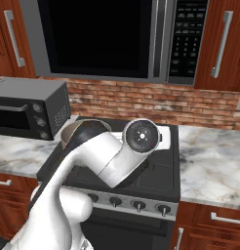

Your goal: Turn on the burner for the pot on the stove. Wait thirty seconds for the pot to heat up. Then add the sweet potato to the pot.

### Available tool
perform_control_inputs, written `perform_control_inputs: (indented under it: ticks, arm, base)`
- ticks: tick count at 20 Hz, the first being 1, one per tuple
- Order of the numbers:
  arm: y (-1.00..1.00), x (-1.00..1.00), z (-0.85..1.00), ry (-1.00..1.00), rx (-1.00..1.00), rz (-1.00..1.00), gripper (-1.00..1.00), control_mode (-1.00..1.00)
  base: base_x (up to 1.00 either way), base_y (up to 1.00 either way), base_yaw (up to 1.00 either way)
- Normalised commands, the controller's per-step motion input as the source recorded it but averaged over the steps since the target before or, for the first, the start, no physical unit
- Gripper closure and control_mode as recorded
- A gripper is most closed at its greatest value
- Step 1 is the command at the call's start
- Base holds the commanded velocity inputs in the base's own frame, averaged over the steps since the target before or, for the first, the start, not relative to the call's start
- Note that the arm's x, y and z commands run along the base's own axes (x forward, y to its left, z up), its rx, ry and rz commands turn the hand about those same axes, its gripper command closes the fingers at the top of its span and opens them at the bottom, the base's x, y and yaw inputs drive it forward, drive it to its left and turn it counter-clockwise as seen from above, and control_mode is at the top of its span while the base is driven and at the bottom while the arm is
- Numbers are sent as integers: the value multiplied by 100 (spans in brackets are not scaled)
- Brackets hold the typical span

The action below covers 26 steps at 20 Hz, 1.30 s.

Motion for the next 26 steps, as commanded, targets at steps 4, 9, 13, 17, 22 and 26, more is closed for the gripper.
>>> perform_control_inputs:
  ticks: [4,9,13,17,22,26]
  arm:
    - [61,-22,52,-10,-10,0,100,-100]
    - [70,-18,31,-2,-10,0,100,-100]
    - [70,-21,21,-1,-8,0,100,-100]
    - [70,-20,13,-1,-6,0,100,-100]
    - [66,-9,1,0,-5,0,100,-100]
    - [64,0,4,0,-7,1,100,-100]
  base:
    - [0,0,0]
    - [0,0,0]
    - [0,0,0]
    - [0,0,0]
    - [0,0,0]
    - [0,0,0]
